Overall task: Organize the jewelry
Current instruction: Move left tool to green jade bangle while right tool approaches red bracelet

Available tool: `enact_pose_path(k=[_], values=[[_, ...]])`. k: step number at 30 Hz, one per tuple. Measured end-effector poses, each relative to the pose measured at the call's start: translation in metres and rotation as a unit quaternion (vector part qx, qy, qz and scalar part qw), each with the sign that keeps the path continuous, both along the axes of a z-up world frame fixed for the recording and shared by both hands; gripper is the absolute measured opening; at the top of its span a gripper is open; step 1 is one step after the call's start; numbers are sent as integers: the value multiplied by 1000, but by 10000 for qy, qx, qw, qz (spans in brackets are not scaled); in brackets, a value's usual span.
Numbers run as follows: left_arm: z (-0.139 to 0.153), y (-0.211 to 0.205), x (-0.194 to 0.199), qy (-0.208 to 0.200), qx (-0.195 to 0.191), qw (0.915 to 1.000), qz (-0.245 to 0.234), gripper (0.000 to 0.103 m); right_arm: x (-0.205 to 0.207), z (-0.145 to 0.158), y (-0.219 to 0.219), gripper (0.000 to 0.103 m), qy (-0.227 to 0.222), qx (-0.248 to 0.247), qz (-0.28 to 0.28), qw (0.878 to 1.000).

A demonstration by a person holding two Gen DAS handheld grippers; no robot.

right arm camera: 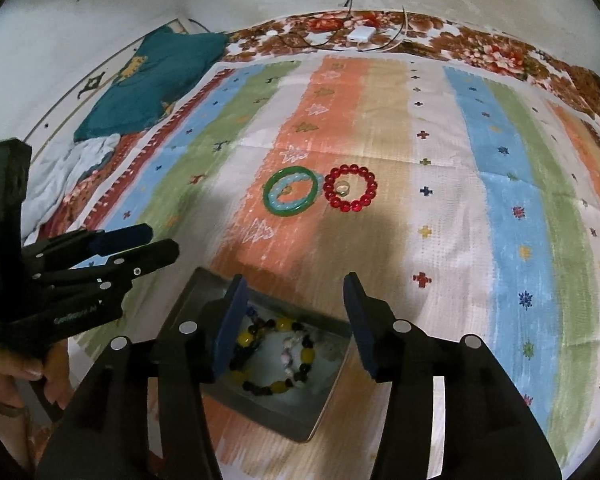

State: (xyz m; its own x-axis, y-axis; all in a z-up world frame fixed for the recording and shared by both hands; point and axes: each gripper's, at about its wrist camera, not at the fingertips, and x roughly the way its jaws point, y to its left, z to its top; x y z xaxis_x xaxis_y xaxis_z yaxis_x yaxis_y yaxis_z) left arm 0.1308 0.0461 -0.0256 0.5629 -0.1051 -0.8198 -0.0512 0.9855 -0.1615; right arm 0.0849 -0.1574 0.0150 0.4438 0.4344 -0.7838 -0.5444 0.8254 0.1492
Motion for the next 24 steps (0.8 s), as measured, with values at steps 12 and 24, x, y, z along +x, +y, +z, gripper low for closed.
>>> enact_pose_path(k=[12, 24], values=[[-17, 17, 23, 195, 222, 9995, 148, 52, 36, -9, -3, 55, -21, -64, -368, 9993], [-32, 31, 43, 110, 66, 9996, 236, 55, 54, -10, -12, 59, -42, -17, -808, 9967]])
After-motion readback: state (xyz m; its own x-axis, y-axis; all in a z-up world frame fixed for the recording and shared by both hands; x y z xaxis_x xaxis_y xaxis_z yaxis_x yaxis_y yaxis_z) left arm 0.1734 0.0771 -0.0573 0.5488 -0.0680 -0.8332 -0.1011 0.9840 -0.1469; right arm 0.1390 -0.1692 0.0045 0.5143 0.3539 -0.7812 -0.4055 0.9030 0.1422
